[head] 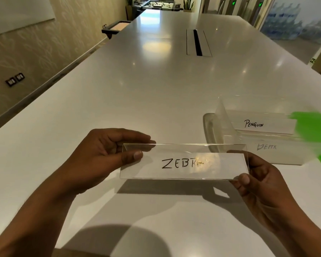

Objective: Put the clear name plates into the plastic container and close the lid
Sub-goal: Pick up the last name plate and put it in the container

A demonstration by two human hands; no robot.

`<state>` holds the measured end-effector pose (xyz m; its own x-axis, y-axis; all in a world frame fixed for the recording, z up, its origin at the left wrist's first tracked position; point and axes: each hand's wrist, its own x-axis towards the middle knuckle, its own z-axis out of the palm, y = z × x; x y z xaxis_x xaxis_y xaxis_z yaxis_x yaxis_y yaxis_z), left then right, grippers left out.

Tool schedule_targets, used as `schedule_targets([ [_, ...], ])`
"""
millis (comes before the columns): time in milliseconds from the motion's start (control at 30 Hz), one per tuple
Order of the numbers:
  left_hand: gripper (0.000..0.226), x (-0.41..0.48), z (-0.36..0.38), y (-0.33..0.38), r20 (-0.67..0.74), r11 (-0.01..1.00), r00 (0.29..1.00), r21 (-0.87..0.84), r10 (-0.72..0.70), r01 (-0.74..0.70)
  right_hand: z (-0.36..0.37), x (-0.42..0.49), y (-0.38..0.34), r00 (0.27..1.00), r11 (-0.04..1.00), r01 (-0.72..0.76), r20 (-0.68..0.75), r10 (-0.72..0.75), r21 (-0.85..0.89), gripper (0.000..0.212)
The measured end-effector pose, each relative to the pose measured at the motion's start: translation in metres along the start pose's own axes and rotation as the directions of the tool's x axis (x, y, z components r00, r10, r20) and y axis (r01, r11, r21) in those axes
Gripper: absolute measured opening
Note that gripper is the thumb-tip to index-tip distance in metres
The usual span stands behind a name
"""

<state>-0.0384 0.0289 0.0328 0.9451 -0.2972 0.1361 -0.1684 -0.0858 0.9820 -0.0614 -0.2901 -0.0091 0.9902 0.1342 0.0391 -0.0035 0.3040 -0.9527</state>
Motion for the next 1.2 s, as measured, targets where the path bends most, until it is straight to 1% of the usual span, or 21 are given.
schedule_targets([
  [67,0.035,0.002,0.003,-0.002,-0.063,0.998,0.998,-0.063,0.018,-0.022,-0.001,0.000,-0.001,1.000,1.000,0.013,-0.025,-0.013,0.020,0.071],
  [100,0.042,0.002,0.005,-0.004,-0.085,0.995,0.996,-0.094,0.025,-0.034,-0.001,-0.001,-0.002,0.999,0.999,0.019,-0.031,-0.018,0.033,0.072],
  [200,0.077,0.000,0.013,-0.012,-0.087,0.982,0.996,-0.184,0.028,-0.044,0.001,-0.002,-0.006,0.998,0.995,0.036,-0.045,-0.032,0.095,0.070],
  [267,0.088,-0.003,0.020,-0.015,-0.070,0.978,0.997,-0.205,0.029,-0.043,0.001,-0.002,-0.008,0.996,0.989,0.046,-0.078,-0.035,0.140,0.073],
  [367,0.081,-0.006,0.031,-0.017,-0.061,0.978,0.998,-0.206,0.026,-0.038,0.000,-0.003,-0.010,0.991,0.979,0.047,-0.130,-0.022,0.198,0.089],
  [433,0.073,-0.008,0.034,-0.018,-0.084,0.979,0.996,-0.199,0.024,-0.040,0.000,-0.003,-0.013,0.990,0.976,0.062,-0.139,-0.034,0.207,0.096],
  [500,0.070,-0.009,0.036,-0.017,-0.108,0.977,0.994,-0.207,0.021,-0.043,-0.001,-0.003,-0.014,0.991,0.976,0.075,-0.123,-0.050,0.203,0.093],
  [633,0.068,-0.010,0.038,-0.014,-0.135,0.974,0.990,-0.221,0.028,-0.058,-0.002,-0.002,-0.015,0.995,0.979,0.091,-0.065,-0.080,0.185,0.074],
  [700,0.068,-0.010,0.039,-0.013,-0.146,0.971,0.989,-0.232,0.029,-0.063,-0.002,-0.002,-0.015,0.994,0.980,0.104,-0.054,-0.096,0.169,0.069],
  [1033,0.068,-0.012,0.042,-0.011,-0.168,0.967,0.986,-0.248,0.016,-0.058,-0.005,-0.005,-0.016,0.995,0.979,0.085,-0.066,-0.074,0.184,0.076],
  [1200,0.068,-0.011,0.043,-0.011,-0.172,0.964,0.985,-0.259,0.014,-0.059,-0.005,-0.005,-0.016,0.994,0.978,0.101,-0.066,-0.090,0.183,0.076],
])
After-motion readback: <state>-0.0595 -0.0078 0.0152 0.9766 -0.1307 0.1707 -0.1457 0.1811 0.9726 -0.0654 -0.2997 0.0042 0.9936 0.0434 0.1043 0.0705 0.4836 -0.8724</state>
